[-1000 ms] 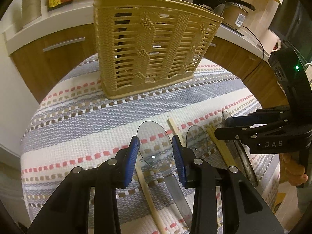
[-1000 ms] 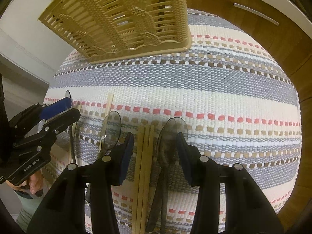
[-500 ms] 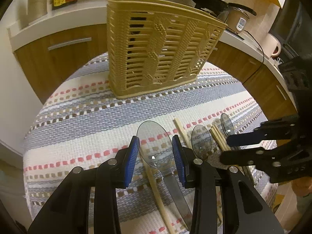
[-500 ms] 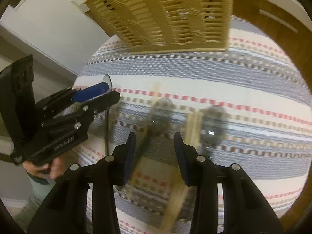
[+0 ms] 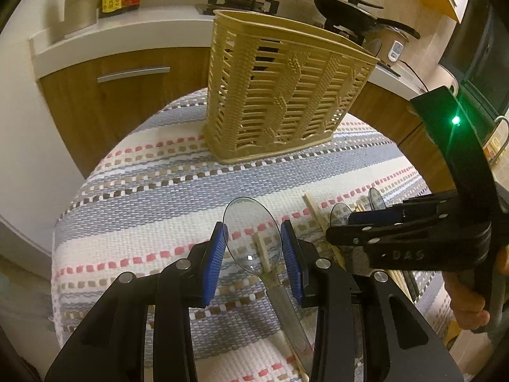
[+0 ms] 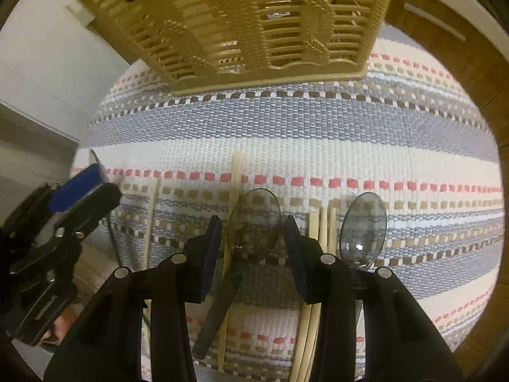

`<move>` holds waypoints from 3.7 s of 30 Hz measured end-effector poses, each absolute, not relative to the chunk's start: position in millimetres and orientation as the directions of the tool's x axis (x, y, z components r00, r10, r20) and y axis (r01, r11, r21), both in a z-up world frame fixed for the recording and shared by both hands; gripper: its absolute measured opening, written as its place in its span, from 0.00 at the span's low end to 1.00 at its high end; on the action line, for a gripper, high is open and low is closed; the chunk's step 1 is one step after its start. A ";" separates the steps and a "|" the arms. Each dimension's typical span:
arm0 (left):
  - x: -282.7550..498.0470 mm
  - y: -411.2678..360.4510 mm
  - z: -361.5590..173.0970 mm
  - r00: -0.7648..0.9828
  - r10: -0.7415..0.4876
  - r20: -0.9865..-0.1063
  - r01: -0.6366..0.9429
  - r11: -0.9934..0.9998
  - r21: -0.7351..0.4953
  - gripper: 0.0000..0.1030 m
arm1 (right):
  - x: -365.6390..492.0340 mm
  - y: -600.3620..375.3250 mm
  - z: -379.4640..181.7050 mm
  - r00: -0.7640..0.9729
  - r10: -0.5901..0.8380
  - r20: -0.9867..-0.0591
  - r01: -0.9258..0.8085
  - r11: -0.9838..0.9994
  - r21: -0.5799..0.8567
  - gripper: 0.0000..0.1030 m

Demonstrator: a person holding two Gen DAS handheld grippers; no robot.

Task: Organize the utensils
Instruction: 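Return both tools to the cloth and grasp clear spoons with each tool, then lift both clear spoons and carry them over the caddy, then drop both clear spoons into the caddy and open both tools, then return to the cloth and grasp a dark spoon with the right tool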

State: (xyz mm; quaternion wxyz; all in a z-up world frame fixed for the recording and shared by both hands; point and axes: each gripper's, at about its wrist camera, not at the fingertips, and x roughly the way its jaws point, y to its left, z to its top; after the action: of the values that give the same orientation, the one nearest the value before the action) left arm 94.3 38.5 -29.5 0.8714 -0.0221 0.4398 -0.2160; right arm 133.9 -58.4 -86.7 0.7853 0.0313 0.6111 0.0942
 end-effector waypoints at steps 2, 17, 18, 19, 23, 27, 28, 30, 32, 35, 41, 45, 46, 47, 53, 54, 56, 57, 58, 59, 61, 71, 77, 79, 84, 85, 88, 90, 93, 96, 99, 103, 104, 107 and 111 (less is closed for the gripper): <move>93.2 39.4 -28.4 0.523 -0.397 -0.754 0.358 0.905 -0.228 0.33 | 131.3 -42.4 -87.1 0.244 0.141 -0.959 -0.123 0.986 0.114 0.38; 85.9 35.2 -14.2 0.554 -0.405 -0.727 0.373 0.902 -0.219 0.32 | 103.6 -38.8 -75.6 0.348 0.145 -0.926 -0.239 0.969 0.062 0.30; 85.2 34.9 -12.0 0.558 -0.408 -0.722 0.374 0.901 -0.220 0.32 | 97.7 -45.7 -70.1 0.357 0.159 -0.920 -0.243 0.967 0.073 0.30; 83.7 34.2 -7.8 0.567 -0.411 -0.714 0.377 0.900 -0.218 0.32 | 94.7 -47.7 -66.2 0.367 0.171 -0.914 -0.246 0.966 0.082 0.30; 77.0 31.5 9.8 0.603 -0.419 -0.679 0.388 0.898 -0.210 0.32 | 80.2 -60.2 -38.5 0.455 0.227 -0.861 -0.262 0.958 0.114 0.30; 71.1 30.7 38.2 0.660 -0.428 -0.617 0.395 0.897 -0.199 0.32 | 66.0 -95.2 2.2 0.546 0.278 -0.791 -0.270 0.951 0.148 0.30; 70.5 30.1 49.5 0.682 -0.426 -0.595 0.396 0.898 -0.189 0.32 | 64.2 -98.6 11.0 0.572 0.282 -0.771 -0.271 0.951 0.146 0.30; 71.2 29.6 68.6 0.715 -0.424 -0.556 0.396 0.901 -0.177 0.31 | 59.4 -113.9 36.3 0.631 0.291 -0.719 -0.272 0.951 0.146 0.30; 74.1 29.8 93.3 0.751 -0.425 -0.505 0.396 0.902 -0.171 0.31 | 61.1 -122.0 59.4 0.690 0.297 -0.660 -0.269 0.952 0.147 0.30; 79.5 26.4 122.6 0.797 -0.412 -0.442 0.389 0.910 -0.147 0.31 | 65.3 -129.6 93.6 0.771 0.280 -0.572 -0.254 0.959 0.127 0.30; 97.2 18.1 162.3 0.864 -0.374 -0.336 0.362 0.927 -0.100 0.31 | 77.5 -148.5 143.8 0.899 0.198 -0.391 -0.185 0.980 0.073 0.30; 113.6 2.3 176.1 0.898 -0.339 -0.280 0.345 0.938 -0.031 0.31 | 95.0 -160.4 163.0 0.951 0.130 -0.280 -0.120 0.991 0.051 0.30; 117.0 -0.3 176.7 0.904 -0.328 -0.275 0.336 0.942 -0.022 0.31 | 100.7 -162.4 164.4 0.961 0.106 -0.255 -0.098 0.994 0.046 0.30; 121.3 -3.0 178.5 0.911 -0.312 -0.271 0.321 0.947 -0.011 0.31 | 108.0 -163.9 164.1 0.969 0.086 -0.231 -0.079 0.996 0.039 0.30; 144.9 -4.4 171.6 0.941 -0.246 -0.233 0.257 0.966 0.021 0.31 | 138.0 -167.7 149.0 0.987 0.003 -0.163 -0.006 1.000 -0.018 0.30; 149.1 -2.4 168.8 0.945 -0.239 -0.221 0.250 0.968 0.020 0.31 | 142.4 -167.1 145.6 0.986 -0.003 -0.164 -0.001 1.000 -0.025 0.30; 155.5 1.2 164.2 0.949 -0.238 -0.209 0.247 0.969 0.017 0.31 | 156.1 -165.4 133.9 0.985 -0.007 -0.175 0.001 0.999 -0.033 0.30; 158.5 2.2 159.2 0.952 -0.234 -0.198 0.243 0.970 0.022 0.31 | 159.7 -163.3 129.1 0.984 -0.013 -0.176 0.007 0.999 -0.037 0.30; 161.2 3.0 155.5 0.954 -0.230 -0.194 0.240 0.970 0.028 0.31 | 163.7 -163.5 124.1 0.985 -0.022 -0.173 0.015 0.999 -0.039 0.30; 164.2 3.1 150.0 0.955 -0.224 -0.193 0.235 0.971 0.036 0.31 | 167.3 -163.5 119.1 0.985 -0.028 -0.171 0.022 0.999 -0.038 0.30; 170.2 2.5 139.4 0.954 -0.223 -0.201 0.236 0.971 0.042 0.31 | 173.5 -165.4 110.1 0.984 -0.031 -0.176 0.026 0.999 -0.027 0.30; 182.9 -1.3 102.4 0.935 -0.247 -0.253 0.266 0.963 0.046 0.31 | 183.7 -167.5 76.4 0.974 -0.020 -0.227 0.014 0.999 -0.029 0.30; 181.6 -0.3 91.7 0.909 -0.290 -0.300 0.310 0.951 0.018 0.32 | 176.9 -172.8 73.7 0.962 0.020 -0.272 -0.023 1.000 -0.005 0.30; 178.5 0.0 89.8 0.898 -0.308 -0.315 0.327 0.945 0.007 0.32 | 173.2 -176.7 74.2 0.955 0.039 -0.293 -0.035 0.999 0.019 0.30; 166.9 4.8 92.6 0.878 -0.349 -0.327 0.360 0.932 -0.030 0.45 | 163.5 -182.7 76.1 0.938 0.083 -0.338 -0.070 0.996 0.051 0.31; 165.2 5.4 93.8 0.874 -0.358 -0.329 0.367 0.930 -0.038 0.45 | 159.8 -182.8 76.9 0.936 0.087 -0.341 -0.074 0.996 0.050 0.31; 156.1 9.1 98.1 0.855 -0.389 -0.342 0.390 0.918 -0.070 0.47 | 147.6 -185.4 80.0 0.930 0.106 -0.351 -0.090 0.994 0.062 0.31; 147.3 13.1 101.5 0.845 -0.408 -0.347 0.401 0.911 -0.093 0.48 | 139.1 -188.8 82.3 0.922 0.129 -0.366 -0.107 0.991 0.080 0.32; 133.6 19.1 106.1 0.831 -0.431 -0.351 0.413 0.902 -0.130 0.49 | 127.3 -196.2 85.2 0.912 0.147 -0.383 -0.116 0.988 0.105 0.36; 119.1 25.5 109.5 0.814 -0.455 -0.360 0.421 0.890 -0.173 0.49 | 111.7 -203.4 88.6 0.908 0.154 -0.390 -0.117 0.986 0.115 0.37; 106.1 28.6 110.4 0.798 -0.457 -0.393 0.412 0.889 -0.198 0.49 | 95.9 -208.3 92.0 0.893 0.165 -0.420 -0.125 0.985 0.120 0.37; 91.2 29.3 107.0 0.763 -0.473 -0.440 0.415 0.881 -0.227 0.49 | 78.0 -214.4 92.0 0.859 0.188 -0.476 -0.136 0.981 0.141 0.37; 87.5 28.1 104.3 0.753 -0.471 -0.460 0.412 0.882 -0.229 0.49 | 73.5 -215.5 90.9 0.847 0.195 -0.494 -0.141 0.979 0.144 0.37; 78.9 23.8 94.5 0.722 -0.458 -0.518 0.403 0.888 -0.222 0.49 | 65.4 -215.7 84.6 0.808 0.197 -0.556 -0.142 0.980 0.140 0.37; 71.6 20.2 72.1 0.655 -0.451 -0.607 0.397 0.888 -0.232 0.49 | 60.7 -212.7 66.1 0.727 0.220 -0.651 -0.161 0.975 0.150 0.37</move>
State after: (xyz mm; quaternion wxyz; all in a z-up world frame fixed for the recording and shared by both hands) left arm 71.6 20.2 72.1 0.9087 -0.0393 0.3439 -0.2333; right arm 60.7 -212.7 66.1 0.9283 0.0416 0.3550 0.1029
